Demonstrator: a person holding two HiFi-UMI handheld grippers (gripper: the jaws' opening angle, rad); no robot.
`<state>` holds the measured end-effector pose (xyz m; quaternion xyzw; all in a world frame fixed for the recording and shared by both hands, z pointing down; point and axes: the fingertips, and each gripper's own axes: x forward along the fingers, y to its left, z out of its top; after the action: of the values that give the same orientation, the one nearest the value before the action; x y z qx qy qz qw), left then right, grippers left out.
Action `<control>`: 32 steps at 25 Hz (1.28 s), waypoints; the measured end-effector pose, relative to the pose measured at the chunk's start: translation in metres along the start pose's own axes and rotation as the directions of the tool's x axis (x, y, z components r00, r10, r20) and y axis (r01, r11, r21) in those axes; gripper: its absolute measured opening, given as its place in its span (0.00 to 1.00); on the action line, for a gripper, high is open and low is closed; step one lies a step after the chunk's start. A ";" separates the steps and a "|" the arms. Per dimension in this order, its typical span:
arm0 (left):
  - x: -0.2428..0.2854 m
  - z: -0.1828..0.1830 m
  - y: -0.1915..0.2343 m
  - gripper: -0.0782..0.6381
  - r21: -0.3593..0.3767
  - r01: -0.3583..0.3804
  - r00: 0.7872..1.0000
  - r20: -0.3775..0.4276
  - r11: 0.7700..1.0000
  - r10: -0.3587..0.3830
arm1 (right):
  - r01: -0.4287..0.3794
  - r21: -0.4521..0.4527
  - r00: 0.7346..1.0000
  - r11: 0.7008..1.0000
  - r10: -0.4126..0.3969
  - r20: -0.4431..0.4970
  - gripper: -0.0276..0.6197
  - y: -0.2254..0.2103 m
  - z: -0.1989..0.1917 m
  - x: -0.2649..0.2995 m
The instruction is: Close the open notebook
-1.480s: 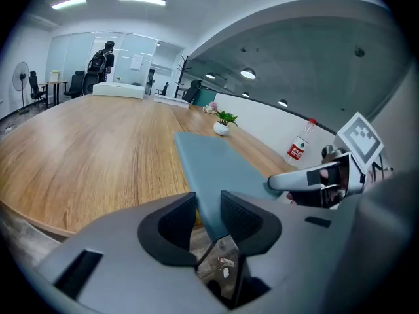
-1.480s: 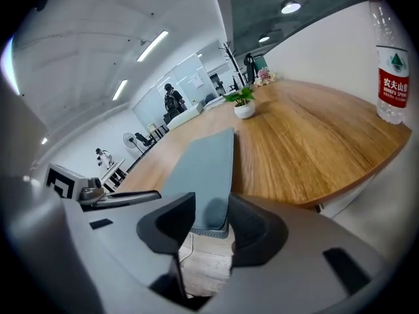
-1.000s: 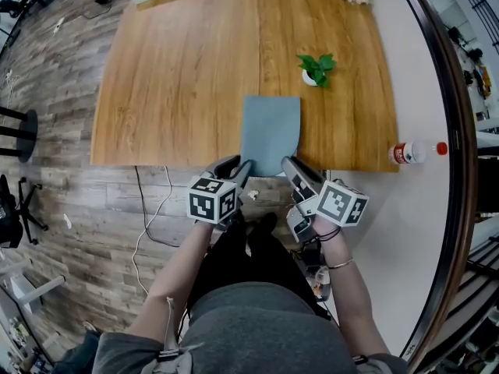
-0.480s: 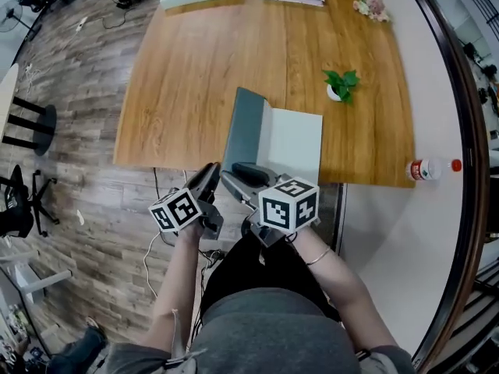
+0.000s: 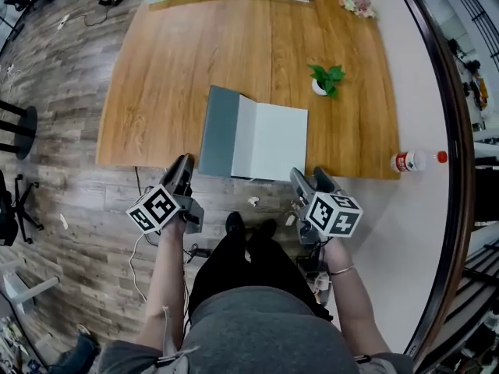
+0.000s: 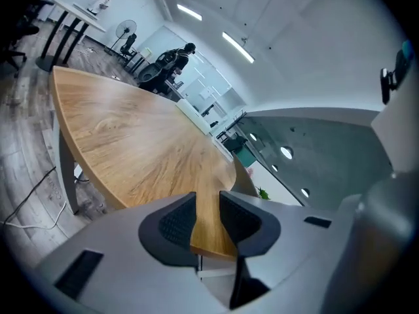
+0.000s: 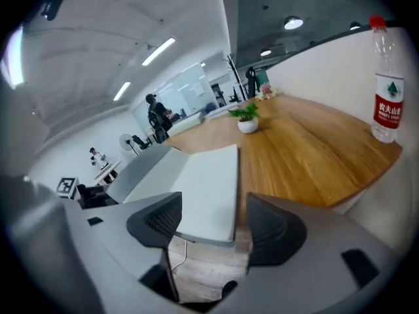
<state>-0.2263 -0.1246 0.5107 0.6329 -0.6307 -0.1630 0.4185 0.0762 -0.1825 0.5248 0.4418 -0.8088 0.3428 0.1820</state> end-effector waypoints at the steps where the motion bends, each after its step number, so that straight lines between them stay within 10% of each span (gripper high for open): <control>1: 0.002 0.002 -0.002 0.26 0.027 0.003 1.000 -0.009 1.000 -0.003 | 0.000 0.023 0.999 1.000 0.001 -0.038 0.51 -0.006 -0.007 0.005; 5: 0.007 0.004 -0.008 0.26 0.090 0.020 0.999 -0.042 0.996 -0.016 | -0.053 0.087 0.993 0.995 0.062 -0.105 0.54 0.004 -0.018 0.019; 13: -0.005 -0.004 0.009 0.26 0.069 -0.001 0.998 -0.058 0.998 0.005 | -0.026 -0.068 0.995 0.997 0.019 -0.099 0.55 0.021 -0.005 0.008; 17: -0.016 0.010 0.006 0.26 0.215 -0.051 0.998 -0.029 0.975 0.059 | 0.033 -0.030 0.991 0.999 -0.036 -0.131 0.37 0.005 -0.005 0.008; 19: -0.020 0.021 -0.024 0.26 0.445 -0.042 0.999 -0.011 0.895 0.052 | 0.036 0.035 0.992 0.999 -0.031 -0.124 0.29 -0.001 -0.002 0.007; 22: -0.001 -0.012 -0.101 0.28 0.722 0.181 0.982 -0.168 0.668 -0.085 | -0.029 0.159 0.998 0.987 0.039 -0.059 0.26 0.002 0.009 0.000; 26: 0.039 -0.128 -0.181 0.36 0.726 0.547 0.835 -0.507 0.417 -0.214 | -0.130 0.250 0.991 0.960 0.136 -0.007 0.26 0.013 0.023 -0.004; 29: 0.062 -0.185 -0.194 0.36 0.691 0.646 0.758 -0.630 0.324 -0.170 | -0.172 0.263 0.984 0.949 0.177 0.003 0.26 0.019 0.029 -0.006; 32: 0.073 -0.197 -0.197 0.34 0.679 0.668 0.738 -0.658 0.304 -0.151 | -0.187 0.260 0.981 0.947 0.194 0.000 0.26 0.022 0.031 -0.006</control>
<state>0.0600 -0.1583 0.5066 0.9151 -0.2997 0.2504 0.1001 0.0609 -0.1930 0.4911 0.3771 -0.7937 0.4669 0.0991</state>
